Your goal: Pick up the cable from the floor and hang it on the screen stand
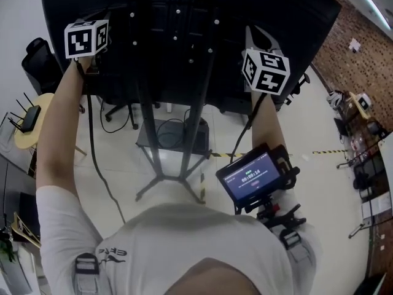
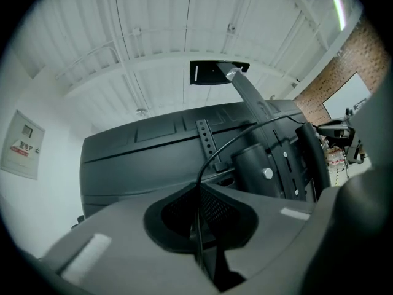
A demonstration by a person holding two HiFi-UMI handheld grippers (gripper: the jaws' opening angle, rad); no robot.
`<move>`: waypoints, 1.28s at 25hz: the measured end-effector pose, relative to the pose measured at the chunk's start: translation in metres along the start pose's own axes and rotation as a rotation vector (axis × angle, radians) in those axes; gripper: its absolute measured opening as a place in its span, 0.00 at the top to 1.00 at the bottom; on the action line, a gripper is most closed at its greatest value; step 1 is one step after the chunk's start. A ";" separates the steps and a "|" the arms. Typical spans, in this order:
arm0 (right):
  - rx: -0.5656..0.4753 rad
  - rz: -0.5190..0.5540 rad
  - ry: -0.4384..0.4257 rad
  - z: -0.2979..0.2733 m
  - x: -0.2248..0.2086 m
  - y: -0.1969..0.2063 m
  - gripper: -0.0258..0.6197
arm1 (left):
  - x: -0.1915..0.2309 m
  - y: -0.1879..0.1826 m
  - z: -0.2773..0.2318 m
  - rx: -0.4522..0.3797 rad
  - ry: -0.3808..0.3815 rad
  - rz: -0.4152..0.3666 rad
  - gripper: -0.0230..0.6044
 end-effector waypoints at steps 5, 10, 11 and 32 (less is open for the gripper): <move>0.095 0.198 0.106 -0.001 0.010 -0.003 0.91 | 0.004 0.006 -0.002 0.004 0.015 -0.026 0.94; 0.187 0.436 0.159 -0.002 0.011 0.005 0.91 | -0.009 0.012 -0.010 0.024 0.020 -0.035 0.95; 0.195 0.460 0.162 -0.002 0.013 0.006 0.91 | -0.010 0.014 -0.010 0.025 0.022 -0.035 0.95; 0.147 0.381 0.106 0.003 0.043 0.029 0.91 | -0.029 0.033 -0.013 -0.022 0.100 0.003 0.94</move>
Point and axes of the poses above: the fingertips, and each gripper's own axes: z backward along the fingers, x to its left, y out of its underside, the point moved 2 cm from there along z, backward along the fingers, and after that the axes turned 11 degrees about z, right-handed, at the moved point
